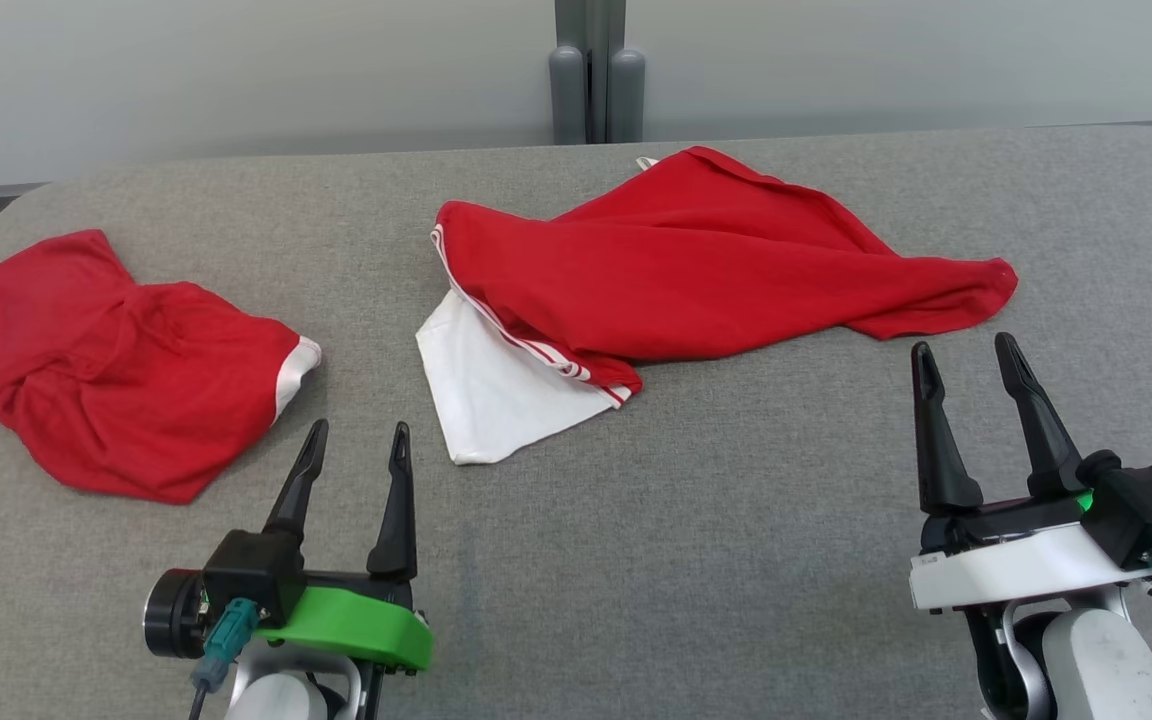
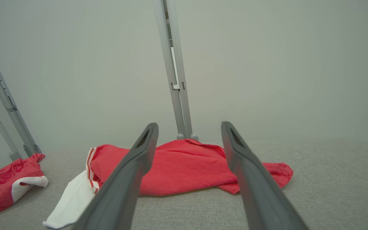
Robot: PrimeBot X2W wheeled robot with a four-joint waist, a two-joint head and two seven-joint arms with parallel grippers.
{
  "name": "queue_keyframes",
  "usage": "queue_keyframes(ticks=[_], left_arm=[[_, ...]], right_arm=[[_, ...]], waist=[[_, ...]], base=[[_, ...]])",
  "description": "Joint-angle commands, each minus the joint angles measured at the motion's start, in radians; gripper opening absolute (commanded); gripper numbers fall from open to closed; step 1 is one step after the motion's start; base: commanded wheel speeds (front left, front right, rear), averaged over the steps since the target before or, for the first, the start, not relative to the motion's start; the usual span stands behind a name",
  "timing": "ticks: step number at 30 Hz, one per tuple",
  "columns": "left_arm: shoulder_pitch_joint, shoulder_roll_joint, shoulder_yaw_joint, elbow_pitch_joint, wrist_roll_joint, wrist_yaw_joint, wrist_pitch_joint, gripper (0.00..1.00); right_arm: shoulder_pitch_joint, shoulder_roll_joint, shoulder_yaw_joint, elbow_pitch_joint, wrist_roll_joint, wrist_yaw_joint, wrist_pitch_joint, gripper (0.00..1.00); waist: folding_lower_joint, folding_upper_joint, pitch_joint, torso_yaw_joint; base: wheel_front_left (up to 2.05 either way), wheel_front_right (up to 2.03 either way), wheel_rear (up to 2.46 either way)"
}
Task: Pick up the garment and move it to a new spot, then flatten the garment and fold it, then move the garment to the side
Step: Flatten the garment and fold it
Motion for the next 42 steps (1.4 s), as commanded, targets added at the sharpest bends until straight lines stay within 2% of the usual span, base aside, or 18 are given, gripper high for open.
queue_keyframes(ticks=[1,7,11,17,20,24,26,29,33,36,42], left_arm=[[0.013,-0.002,0.008,-0.006,0.011,-0.008,0.0,1.0],[-0.003,-0.01,0.012,-0.009,-0.001,-0.027,0.0,1.0],[-0.028,-0.01,-0.018,-0.002,-0.017,-0.029,0.0,1.0],[-0.07,-0.009,-0.095,-0.001,-0.052,-0.026,0.0,1.0],[-0.087,-0.009,-0.127,-0.008,-0.078,-0.013,0.0,1.0],[-0.101,-0.01,-0.173,-0.014,-0.115,-0.006,0.0,1.0],[-0.111,-0.01,-0.191,-0.02,-0.131,0.002,-0.001,1.0],[-0.13,-0.01,-0.226,-0.035,-0.172,0.016,0.0,1.0],[-0.151,-0.011,-0.287,-0.059,-0.225,0.029,0.0,1.0],[-0.135,-0.009,-0.289,-0.086,-0.342,0.048,0.0,1.0],[-0.146,-0.01,-0.306,-0.111,-0.349,0.067,0.0,1.0]], right_arm=[[0.015,0.003,-0.004,-0.002,0.006,-0.001,-0.003,1.0],[-0.009,0.003,0.011,0.016,-0.007,-0.001,-0.003,1.0],[-0.067,-0.029,0.074,0.066,-0.013,-0.001,-0.003,1.0],[-0.248,-0.106,0.159,0.249,-0.015,-0.001,0.001,1.0],[-0.362,-0.142,0.216,0.339,0.002,-0.001,0.046,1.0],[-0.52,-0.209,0.292,0.448,0.075,-0.002,0.134,1.0],[-0.597,-0.229,0.354,0.49,0.157,-0.001,0.173,1.0],[-0.708,-0.309,0.432,0.571,0.254,-0.002,0.236,1.0],[-0.802,-0.377,0.523,0.657,0.385,-0.001,0.314,1.0],[-0.863,-0.415,0.585,0.699,0.456,-0.001,0.367,1.0],[-0.977,-0.455,0.7,0.766,0.561,-0.002,0.43,1.0]], waist=[[0.0,0.0,0.0,0.007],[0.0,0.0,0.011,0.037],[0.0,0.0,0.037,0.075],[0.0,0.0,0.102,0.195],[0.0,0.0,0.136,0.265],[0.0,0.0,0.18,0.359],[0.0,0.0,0.203,0.4],[0.0,0.0,0.238,0.46],[0.0,0.0,0.268,0.538],[0.0,0.0,0.285,0.558],[0.0,0.0,0.322,0.564]], base=[[0.0,0.0,0.0],[0.0,0.0,0.0],[0.0,0.0,0.0],[0.0,0.0,0.0],[0.0,0.0,0.0],[0.0,0.0,0.0],[0.0,0.0,0.0],[0.0,0.0,0.0],[0.0,0.0,0.0],[0.0,0.0,0.0],[0.0,0.0,0.0]])
